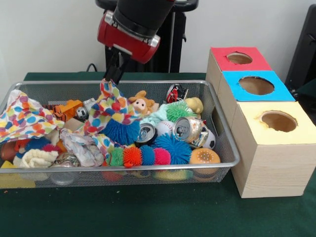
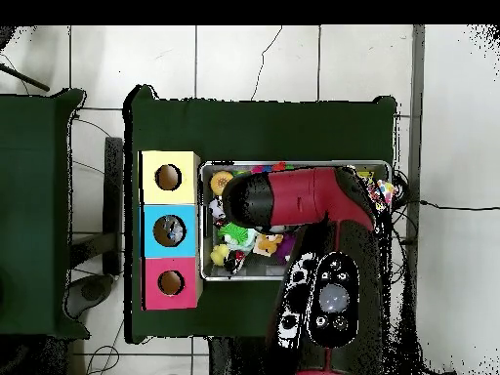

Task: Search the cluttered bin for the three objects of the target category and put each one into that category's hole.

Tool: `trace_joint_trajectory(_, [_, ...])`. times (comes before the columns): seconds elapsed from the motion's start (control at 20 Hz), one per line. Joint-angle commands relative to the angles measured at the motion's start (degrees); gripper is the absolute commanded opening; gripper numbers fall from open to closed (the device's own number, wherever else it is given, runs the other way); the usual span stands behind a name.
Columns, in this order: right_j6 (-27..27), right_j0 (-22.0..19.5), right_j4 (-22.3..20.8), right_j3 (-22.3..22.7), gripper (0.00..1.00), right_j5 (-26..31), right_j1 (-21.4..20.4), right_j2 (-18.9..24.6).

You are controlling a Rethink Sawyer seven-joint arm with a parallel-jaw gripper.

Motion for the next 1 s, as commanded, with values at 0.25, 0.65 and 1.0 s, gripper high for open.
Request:
trace_joint_trajectory(0.25, [2.7, 1.0, 0.9, 0.9, 0.00, 7.3, -2.5, 0.0])
trace_joint_trajectory(0.65, [7.4, 6.6, -1.5, 3.8, 0.00, 5.2, -3.2, -4.6])
trace_joint_trajectory(1.0, [9.2, 9.7, -0.6, 6.1, 0.00, 3.4, -4.2, -7.8])
